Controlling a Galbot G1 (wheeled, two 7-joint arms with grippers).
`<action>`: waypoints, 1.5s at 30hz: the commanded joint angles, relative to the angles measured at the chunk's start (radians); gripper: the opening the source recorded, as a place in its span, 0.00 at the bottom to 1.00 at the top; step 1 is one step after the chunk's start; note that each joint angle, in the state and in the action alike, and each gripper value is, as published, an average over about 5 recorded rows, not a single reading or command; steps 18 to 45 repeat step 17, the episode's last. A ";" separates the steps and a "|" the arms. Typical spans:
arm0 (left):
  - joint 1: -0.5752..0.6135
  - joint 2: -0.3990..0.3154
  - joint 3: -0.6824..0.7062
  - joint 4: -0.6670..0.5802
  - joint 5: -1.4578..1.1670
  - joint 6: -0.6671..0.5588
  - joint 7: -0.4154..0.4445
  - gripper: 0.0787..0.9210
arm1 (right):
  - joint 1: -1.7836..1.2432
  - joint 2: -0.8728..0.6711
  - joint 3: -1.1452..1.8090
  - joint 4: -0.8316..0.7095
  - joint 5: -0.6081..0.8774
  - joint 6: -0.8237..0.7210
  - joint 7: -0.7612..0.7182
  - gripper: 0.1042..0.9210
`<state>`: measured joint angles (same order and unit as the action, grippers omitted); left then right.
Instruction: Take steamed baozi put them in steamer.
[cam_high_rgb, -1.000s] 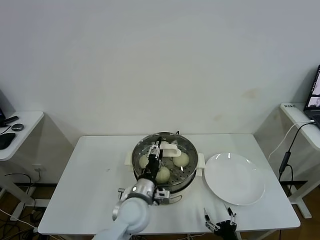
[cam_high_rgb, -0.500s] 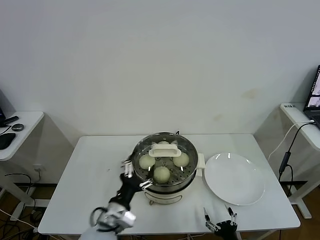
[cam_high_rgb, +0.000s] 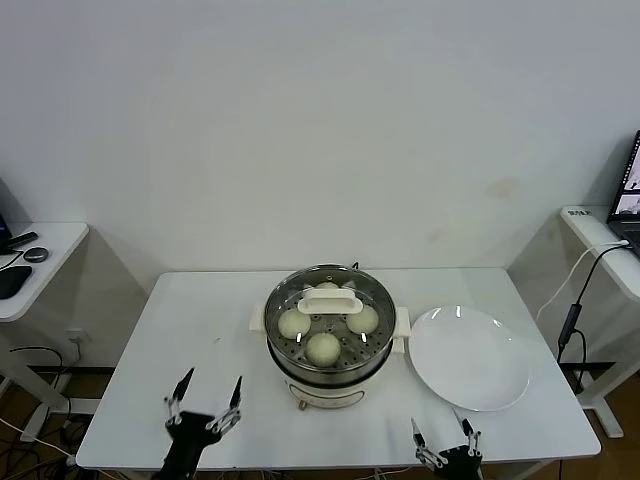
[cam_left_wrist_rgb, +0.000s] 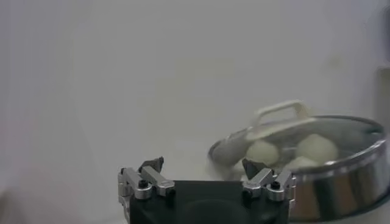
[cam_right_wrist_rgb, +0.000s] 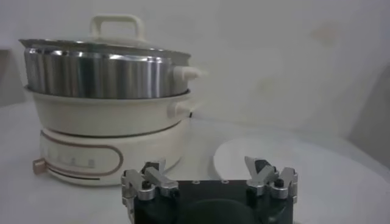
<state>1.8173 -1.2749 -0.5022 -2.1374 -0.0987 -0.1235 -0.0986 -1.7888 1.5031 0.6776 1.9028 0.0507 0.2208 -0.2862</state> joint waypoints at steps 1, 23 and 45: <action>0.139 -0.043 -0.067 0.120 -0.138 -0.177 -0.005 0.88 | -0.037 -0.020 -0.015 0.032 0.035 -0.019 0.029 0.88; 0.134 -0.038 -0.079 0.135 -0.132 -0.154 -0.002 0.88 | -0.056 -0.040 -0.002 0.048 0.038 -0.021 0.029 0.88; 0.134 -0.038 -0.079 0.135 -0.132 -0.154 -0.002 0.88 | -0.056 -0.040 -0.002 0.048 0.038 -0.021 0.029 0.88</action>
